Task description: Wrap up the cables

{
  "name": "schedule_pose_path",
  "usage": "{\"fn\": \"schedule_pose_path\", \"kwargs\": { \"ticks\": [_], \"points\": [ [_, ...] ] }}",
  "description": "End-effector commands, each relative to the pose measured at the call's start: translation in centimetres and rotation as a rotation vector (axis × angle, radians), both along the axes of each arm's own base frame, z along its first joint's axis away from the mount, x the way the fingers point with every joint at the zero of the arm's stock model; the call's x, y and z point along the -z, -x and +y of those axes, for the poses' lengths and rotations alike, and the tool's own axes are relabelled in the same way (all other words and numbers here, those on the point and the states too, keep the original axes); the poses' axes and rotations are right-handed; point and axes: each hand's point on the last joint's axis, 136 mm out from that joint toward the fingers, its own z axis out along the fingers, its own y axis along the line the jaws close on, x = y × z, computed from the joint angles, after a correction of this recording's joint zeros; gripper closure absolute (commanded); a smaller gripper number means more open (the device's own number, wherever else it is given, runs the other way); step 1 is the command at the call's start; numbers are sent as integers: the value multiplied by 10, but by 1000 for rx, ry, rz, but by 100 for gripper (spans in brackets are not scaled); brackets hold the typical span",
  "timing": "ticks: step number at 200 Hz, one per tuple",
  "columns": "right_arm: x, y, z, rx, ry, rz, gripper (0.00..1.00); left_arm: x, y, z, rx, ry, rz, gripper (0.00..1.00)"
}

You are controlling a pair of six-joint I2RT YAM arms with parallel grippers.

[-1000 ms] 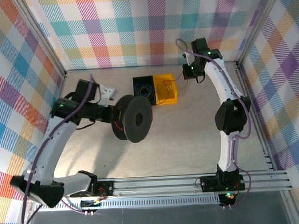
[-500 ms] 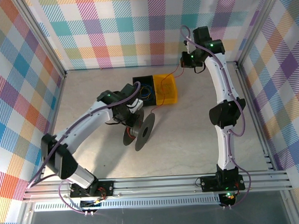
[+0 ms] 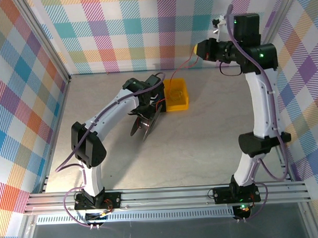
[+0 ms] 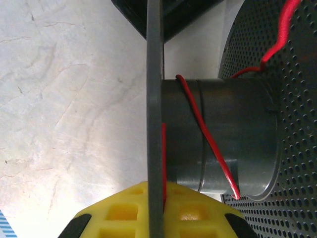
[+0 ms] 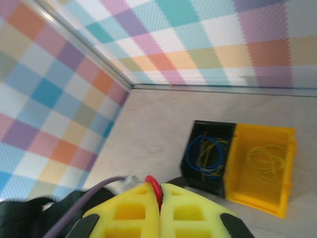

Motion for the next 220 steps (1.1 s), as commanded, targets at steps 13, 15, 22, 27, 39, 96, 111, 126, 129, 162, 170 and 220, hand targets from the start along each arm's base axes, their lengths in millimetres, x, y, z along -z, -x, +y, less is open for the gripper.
{"fn": "schedule_pose_path", "kwargs": {
  "ticks": [13, 15, 22, 27, 39, 96, 111, 126, 129, 162, 170, 220],
  "points": [
    [-61, 54, 21, -105, -117, -174, 100, -2, 5, 31, -118, -75, 53, 100],
    [-61, 57, 22, -109, -118, -176, 100, -3, 3, 31, -126, -67, 47, 100],
    [-61, 68, 25, -123, -128, -181, 100, -8, -2, 31, -151, -45, 28, 100],
    [-61, 77, 28, -135, -137, -186, 100, -13, -6, 33, -169, -37, 10, 100],
    [-60, 97, 33, -163, -158, -194, 100, -23, -15, 35, -194, -20, -20, 100],
    [-33, 186, 52, -285, -266, -164, 100, -69, -65, 53, -362, 109, -219, 100],
    [-19, 204, 57, -319, -292, -135, 100, -78, -77, 57, -408, 136, -269, 100],
    [1, 218, 66, -355, -314, -83, 100, -88, -89, 59, -446, 168, -319, 100],
    [4, 221, 68, -362, -318, -73, 100, -89, -92, 60, -454, 173, -328, 100],
    [60, 239, 104, -438, -314, 46, 100, -101, -116, 54, -497, 259, -398, 100],
    [74, 243, 116, -460, -305, 72, 100, -104, -121, 52, -506, 283, -411, 100],
    [162, 250, 178, -514, -217, 225, 100, -161, -149, 44, -531, 538, -589, 100]
  ]
}}
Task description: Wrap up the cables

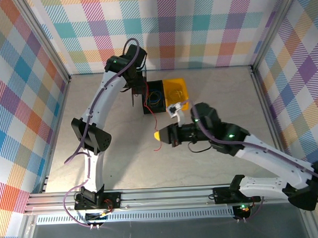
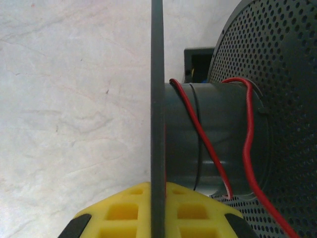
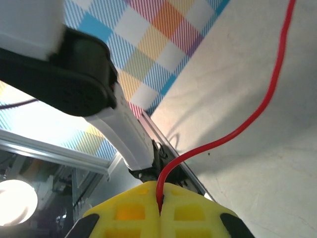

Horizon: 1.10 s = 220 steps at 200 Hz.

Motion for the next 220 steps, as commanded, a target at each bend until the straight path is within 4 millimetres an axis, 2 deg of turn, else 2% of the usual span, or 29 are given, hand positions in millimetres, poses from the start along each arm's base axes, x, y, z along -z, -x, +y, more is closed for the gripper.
{"fn": "schedule_pose_path", "kwargs": {
  "ticks": [1, 21, 46, 65, 77, 91, 110, 144, 169, 185, 220],
  "points": [
    [10, 3, 23, -29, -50, 30, 100, -78, -32, 5, -81, 185, -297, 100],
    [46, -3, 35, -28, 5, 77, 100, -112, -33, 11, -71, 280, -375, 100],
    [94, -11, 48, -28, 86, 138, 100, -139, -25, 29, -59, 395, -403, 100],
    [131, -22, 47, -2, 136, 192, 100, -159, -13, 37, -26, 447, -422, 100],
    [154, -35, 36, 38, 167, 225, 100, -170, -2, 37, 7, 482, -435, 100],
    [175, -57, 13, 106, 184, 266, 100, -185, 14, 36, 53, 534, -453, 100],
    [191, -88, -22, 193, 207, 296, 100, -196, 36, 34, 113, 624, -463, 100],
    [202, -133, -69, 282, 239, 327, 100, -205, 86, 29, 244, 795, -460, 100],
    [194, -161, -95, 326, 236, 328, 100, -201, 132, 21, 384, 822, -436, 100],
    [183, -180, -116, 359, 226, 317, 100, -190, 161, 16, 470, 790, -393, 100],
    [158, -219, -156, 396, 242, 277, 100, -148, 211, 14, 595, 695, -242, 100]
  ]
}}
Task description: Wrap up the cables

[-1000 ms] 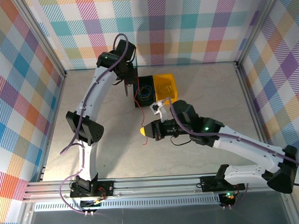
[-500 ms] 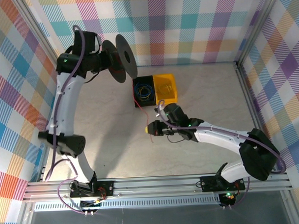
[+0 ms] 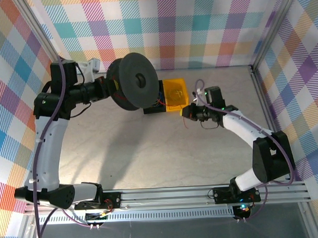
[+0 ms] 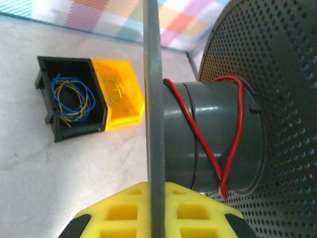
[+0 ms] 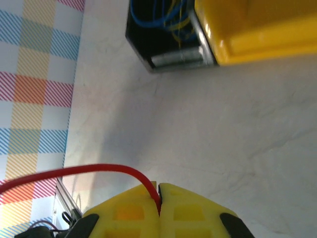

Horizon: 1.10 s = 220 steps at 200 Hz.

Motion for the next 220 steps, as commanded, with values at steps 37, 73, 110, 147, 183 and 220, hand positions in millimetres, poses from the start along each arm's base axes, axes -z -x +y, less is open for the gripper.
{"fn": "schedule_pose_path", "kwargs": {
  "ticks": [37, 73, 110, 147, 183, 220],
  "points": [
    [-15, -60, -58, 29, 105, 34, 100, 50, 83, -10, 296, -275, 20, 100],
    [-33, -102, -66, 38, 134, 14, 100, 99, 95, -12, 391, -567, 114, 100],
    [-58, -124, -64, 40, 132, -13, 100, 142, 78, -4, 396, -930, 200, 100],
    [-93, -121, -57, 13, 81, -50, 100, 165, 52, -16, 399, -1178, 191, 100],
    [-134, -97, -42, -47, -28, -91, 100, 165, 24, -29, 358, -1273, 173, 100],
    [-193, -60, -28, -101, -140, -182, 100, 165, -1, -27, 301, -1407, 200, 100]
  ]
}}
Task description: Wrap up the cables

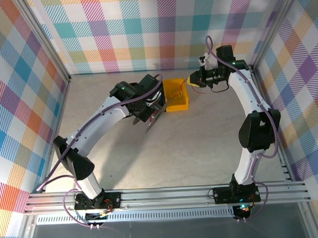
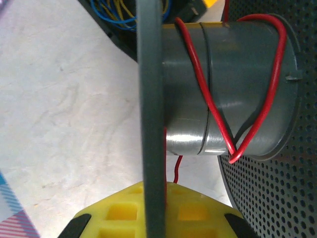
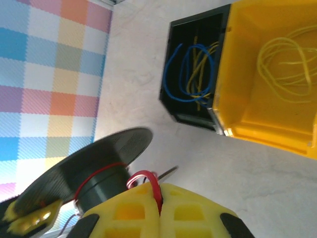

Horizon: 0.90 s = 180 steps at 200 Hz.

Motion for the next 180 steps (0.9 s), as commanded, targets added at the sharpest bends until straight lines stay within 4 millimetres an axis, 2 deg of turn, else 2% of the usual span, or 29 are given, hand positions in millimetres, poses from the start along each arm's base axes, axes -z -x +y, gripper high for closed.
{"fn": "schedule_pose_path", "kwargs": {
  "ticks": [1, 33, 62, 124, 180],
  "points": [
    [-90, 24, -2, -12, -126, -201, 100, 8, 14, 44, -22, -293, 87, 100],
    [-138, 55, 12, -49, -178, -290, 100, 11, 2, 38, -30, -343, 70, 100],
    [-156, 80, 33, -85, -198, -329, 100, 9, -9, 32, -73, -342, 31, 100],
    [-150, 122, 87, -138, -232, -353, 100, -12, -42, 2, -210, -132, -51, 100],
    [-133, 144, 114, -155, -235, -344, 100, -6, -58, -14, -300, 135, 12, 100]
  ]
}}
